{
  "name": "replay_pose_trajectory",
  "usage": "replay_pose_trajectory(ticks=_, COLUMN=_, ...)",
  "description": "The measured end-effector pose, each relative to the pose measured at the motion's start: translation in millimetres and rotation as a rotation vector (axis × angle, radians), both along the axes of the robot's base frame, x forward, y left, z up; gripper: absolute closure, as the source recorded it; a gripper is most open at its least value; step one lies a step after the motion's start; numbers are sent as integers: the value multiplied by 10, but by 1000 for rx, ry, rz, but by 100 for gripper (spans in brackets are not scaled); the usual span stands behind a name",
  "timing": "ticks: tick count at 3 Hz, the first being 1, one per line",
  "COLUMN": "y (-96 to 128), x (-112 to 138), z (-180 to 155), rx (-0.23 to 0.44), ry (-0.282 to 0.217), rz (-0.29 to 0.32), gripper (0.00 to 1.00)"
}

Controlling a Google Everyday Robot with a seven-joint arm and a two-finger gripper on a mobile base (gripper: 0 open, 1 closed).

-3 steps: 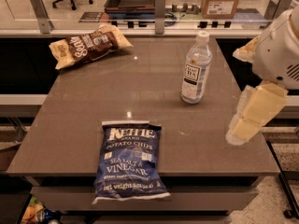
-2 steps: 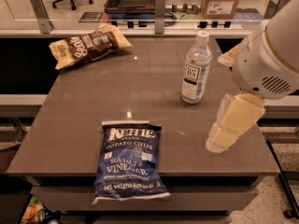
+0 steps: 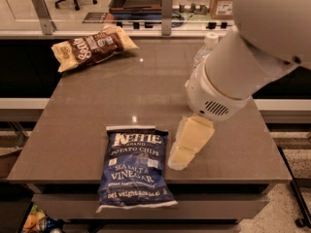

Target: Move blue chip bag near brown chip bag

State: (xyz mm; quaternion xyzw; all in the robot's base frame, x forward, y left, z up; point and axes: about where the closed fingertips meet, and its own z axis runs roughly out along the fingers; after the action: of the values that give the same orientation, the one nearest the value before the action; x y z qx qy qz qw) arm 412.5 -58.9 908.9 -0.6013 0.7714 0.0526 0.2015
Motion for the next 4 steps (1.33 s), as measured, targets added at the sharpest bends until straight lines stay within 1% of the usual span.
replay_pose_trajectory(ticks=1, y=268, x=-95, z=-260, rx=25, ry=71, rz=43, gripper=0)
replay_pose_trajectory(ticks=2, y=428, x=-268, z=-339, rx=38, ry=120, rz=69, gripper=0)
replay_pose_trajectory(ticks=3, y=546, x=-406, z=-295, rx=45, ry=133, rz=94, gripper=0)
replay_pose_trajectory(ticks=4, y=670, x=-465, z=-284, rx=42, ry=134, rz=114, gripper=0)
